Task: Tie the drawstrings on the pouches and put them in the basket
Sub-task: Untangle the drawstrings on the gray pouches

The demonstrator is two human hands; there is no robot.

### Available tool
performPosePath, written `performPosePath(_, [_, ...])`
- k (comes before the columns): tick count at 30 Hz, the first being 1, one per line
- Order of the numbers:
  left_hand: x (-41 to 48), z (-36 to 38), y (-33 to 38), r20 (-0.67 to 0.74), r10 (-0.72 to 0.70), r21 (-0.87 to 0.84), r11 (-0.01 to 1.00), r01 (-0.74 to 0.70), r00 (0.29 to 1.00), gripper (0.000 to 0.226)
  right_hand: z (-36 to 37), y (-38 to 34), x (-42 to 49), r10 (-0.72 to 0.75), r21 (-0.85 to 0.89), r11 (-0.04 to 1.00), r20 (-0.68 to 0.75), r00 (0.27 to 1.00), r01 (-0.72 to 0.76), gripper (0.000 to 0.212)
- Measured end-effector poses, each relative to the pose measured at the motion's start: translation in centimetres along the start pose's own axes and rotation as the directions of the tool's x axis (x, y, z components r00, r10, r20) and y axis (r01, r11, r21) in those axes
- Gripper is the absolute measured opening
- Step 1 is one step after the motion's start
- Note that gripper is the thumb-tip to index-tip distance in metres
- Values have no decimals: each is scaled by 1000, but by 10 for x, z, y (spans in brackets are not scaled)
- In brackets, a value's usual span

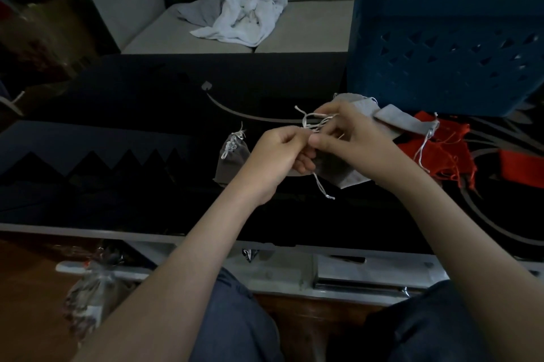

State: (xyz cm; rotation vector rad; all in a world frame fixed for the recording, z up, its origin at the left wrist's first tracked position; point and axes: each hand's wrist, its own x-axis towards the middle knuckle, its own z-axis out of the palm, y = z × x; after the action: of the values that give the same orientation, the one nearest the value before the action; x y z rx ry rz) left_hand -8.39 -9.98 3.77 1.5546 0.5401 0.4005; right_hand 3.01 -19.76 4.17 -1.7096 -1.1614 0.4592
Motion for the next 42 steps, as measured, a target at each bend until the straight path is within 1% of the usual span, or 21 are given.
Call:
performPosePath(2, [0, 0, 0, -23, 7, -21, 1000, -8, 1000, 23, 3, 2, 0, 12, -41, 999, 23, 1000, -11, 43])
performPosePath(3, [1, 0, 0, -32, 11, -26, 1000, -12, 999, 23, 3, 3, 1, 19, -45, 999, 17, 1000, -18, 42])
performPosePath(7, [1, 0, -1, -66, 31, -18, 999, -33, 997, 22, 3, 6, 5, 54, -53, 997, 20, 998, -53, 14])
performPosePath(10, [2, 0, -1, -87, 41, 11, 999, -40, 995, 23, 5, 9, 7, 78, -74, 994, 45, 996, -75, 15])
performPosePath(14, [0, 0, 0, -84, 27, 9, 1000, -26, 996, 25, 4, 8, 6, 109, -9, 994, 84, 990, -109, 19])
performPosePath(17, [1, 2, -1, -98, 7, 23, 1000, -4, 995, 26, 2, 8, 6, 128, -23, 992, 128, 984, -126, 17])
performPosePath(22, [5, 2, -2, -126, -80, 44, 995, 86, 989, 24, 4, 13, 8, 112, -100, 990, 100, 989, -102, 20])
performPosePath(24, [6, 2, -3, -139, -104, 69, 991, 115, 985, 22, 4, 13, 7, 122, -84, 990, 83, 989, -115, 20])
performPosePath(27, [8, -2, -6, -168, -136, 127, 979, 159, 976, 29, 1, 11, 6, 128, -17, 992, 45, 991, -127, 21])
performPosePath(29, [8, -3, -6, -133, -156, 175, 968, 179, 979, 31, 1, 12, 6, 120, -28, 992, 18, 993, -120, 23])
performPosePath(31, [5, -3, -5, -61, -177, 195, 963, 185, 982, 31, 1, 14, 7, 126, -56, 990, -33, 991, -127, 25])
performPosePath(33, [4, -1, -3, -4, -167, 131, 977, 167, 986, 31, 1, 13, 7, 127, -26, 991, -85, 988, -129, 24])
performPosePath(35, [3, -1, -2, 11, -137, 31, 990, 136, 991, 29, 2, 9, 6, 128, 106, 987, -103, 986, -117, 21])
performPosePath(37, [3, -1, 0, -1, -117, -51, 992, 117, 993, 26, 2, 4, 4, 134, 230, 966, -76, 988, -114, 12])
performPosePath(38, [3, -1, 1, -12, -109, -100, 989, 108, 994, 26, 3, 3, 3, 137, 266, 956, -42, 990, -121, 7])
performPosePath(39, [3, -1, 1, -25, -101, -155, 983, 96, 995, 28, 4, 3, 3, 136, 286, 949, 4, 991, -132, 9])
performPosePath(40, [4, -2, 1, -40, -89, -199, 977, 80, 995, 29, 5, 3, 2, 131, 303, 942, 55, 990, -142, 16])
performPosePath(41, [5, -2, 1, -56, -73, -210, 976, 60, 996, 28, 8, 4, 2, 120, 307, 941, 98, 988, -144, 22])
performPosePath(42, [6, -3, 0, -77, -57, -185, 982, 42, 995, 26, 11, 6, 2, 111, 283, 949, 117, 987, -140, 27])
